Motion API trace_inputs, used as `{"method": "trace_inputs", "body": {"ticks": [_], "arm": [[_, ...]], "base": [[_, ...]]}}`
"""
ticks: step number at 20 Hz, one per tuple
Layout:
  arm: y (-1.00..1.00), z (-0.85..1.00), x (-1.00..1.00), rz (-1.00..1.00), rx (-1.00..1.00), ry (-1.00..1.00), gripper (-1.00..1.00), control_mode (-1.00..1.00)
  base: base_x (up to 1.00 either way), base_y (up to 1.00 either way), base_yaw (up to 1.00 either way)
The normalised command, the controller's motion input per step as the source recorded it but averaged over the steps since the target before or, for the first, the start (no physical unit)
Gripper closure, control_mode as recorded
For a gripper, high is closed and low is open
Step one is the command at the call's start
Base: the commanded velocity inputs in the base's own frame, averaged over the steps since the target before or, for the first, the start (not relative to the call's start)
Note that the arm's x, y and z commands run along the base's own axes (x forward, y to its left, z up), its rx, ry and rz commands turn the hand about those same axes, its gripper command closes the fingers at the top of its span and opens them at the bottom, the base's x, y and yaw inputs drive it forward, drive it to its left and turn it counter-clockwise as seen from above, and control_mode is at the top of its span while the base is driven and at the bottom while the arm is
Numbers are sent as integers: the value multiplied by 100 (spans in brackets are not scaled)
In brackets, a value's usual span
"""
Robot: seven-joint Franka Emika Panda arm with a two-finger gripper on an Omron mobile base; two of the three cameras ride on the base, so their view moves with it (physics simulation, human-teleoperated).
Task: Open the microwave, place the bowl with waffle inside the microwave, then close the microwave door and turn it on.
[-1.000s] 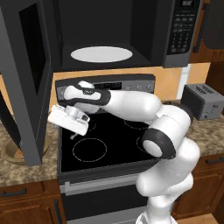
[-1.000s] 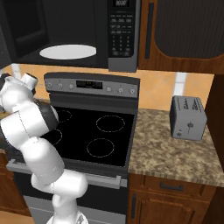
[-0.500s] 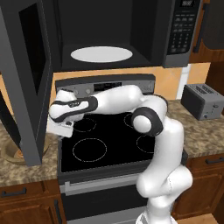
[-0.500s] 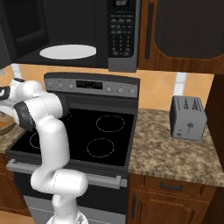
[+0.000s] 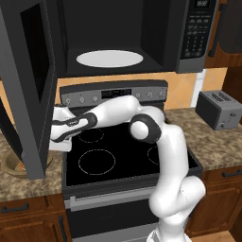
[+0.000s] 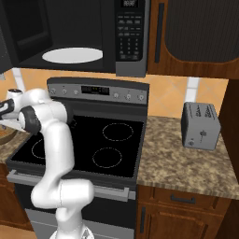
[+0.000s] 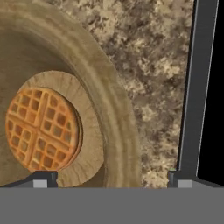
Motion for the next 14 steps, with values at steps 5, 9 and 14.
{"method": "trace_inputs", "body": {"ticks": [5,9,14], "arm": [[1,-42,-3,3,-2,-2,-100,-100],[11,-49,0,3,-4,0,-100,-100],[24,-42,0,2,-6,0,100,-100]], "base": [[0,0,0],[0,0,0],[0,0,0]]}}
